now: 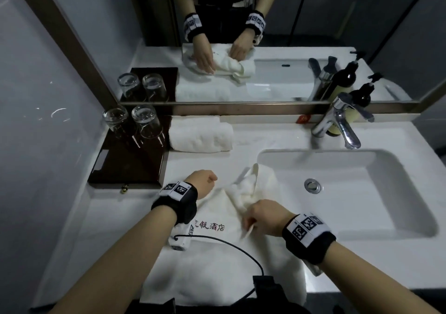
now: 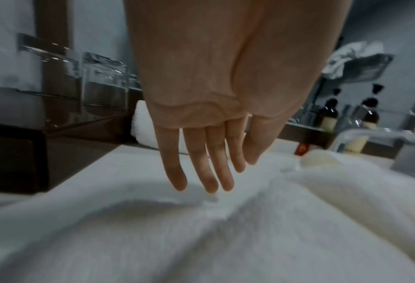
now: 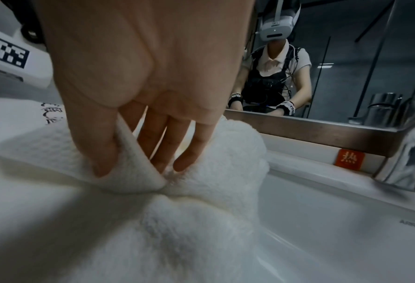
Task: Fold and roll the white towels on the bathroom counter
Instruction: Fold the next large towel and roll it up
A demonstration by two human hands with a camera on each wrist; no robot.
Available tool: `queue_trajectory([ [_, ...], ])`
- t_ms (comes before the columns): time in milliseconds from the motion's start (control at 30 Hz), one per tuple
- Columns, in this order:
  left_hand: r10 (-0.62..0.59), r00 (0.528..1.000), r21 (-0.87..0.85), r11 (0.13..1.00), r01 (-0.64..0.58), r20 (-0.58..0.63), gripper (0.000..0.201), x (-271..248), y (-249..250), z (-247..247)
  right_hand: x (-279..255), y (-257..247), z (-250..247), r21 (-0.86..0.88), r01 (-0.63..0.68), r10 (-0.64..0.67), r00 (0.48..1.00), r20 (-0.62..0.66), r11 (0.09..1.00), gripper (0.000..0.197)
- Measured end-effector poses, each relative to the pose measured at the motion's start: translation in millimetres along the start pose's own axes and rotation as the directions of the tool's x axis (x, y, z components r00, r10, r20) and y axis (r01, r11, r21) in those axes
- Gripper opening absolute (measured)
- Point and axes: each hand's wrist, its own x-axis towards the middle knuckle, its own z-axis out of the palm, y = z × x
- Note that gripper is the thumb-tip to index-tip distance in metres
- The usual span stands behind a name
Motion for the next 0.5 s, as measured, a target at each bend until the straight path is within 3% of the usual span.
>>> queue_trajectory([
  [167, 0.016, 0.987, 0.147, 0.988, -0.039, 0.159, 0.035, 2.8, 10.0, 22.0, -4.2, 0.9, 9.7, -0.027, -0.054, 0.049, 0.987, -0.154, 0.998, 0.027],
  [233, 0.01, 0.979, 0.197, 0.979, -0.051, 0.205, 0.034, 2.2, 12.6, 22.5, -4.0, 5.6, 15.0, 0.013, -0.086, 0.086, 0.97, -0.226, 0.996, 0.041],
  [367, -0.042, 0.964, 0.373, 0.926, -0.062, 0.263, 0.034, -1.0, 6.4, 18.4, -3.4, 12.3, 17.3, 0.023, -0.078, 0.081, 0.971, -0.226, 0.997, 0.069],
  [433, -0.068, 0.958, 0.444, 0.894, -0.065, 0.279, 0.034, -2.5, 1.8, 13.4, -1.0, 11.5, 17.4, 0.008, -0.049, 0.05, 0.969, -0.242, 0.999, 0.066],
  [500, -0.049, 0.966, 0.396, 0.916, -0.058, 0.254, 0.033, -3.1, -2.5, 7.6, 3.2, 9.4, 13.2, -0.016, -0.013, 0.008, 0.957, -0.289, 1.0, 0.047],
])
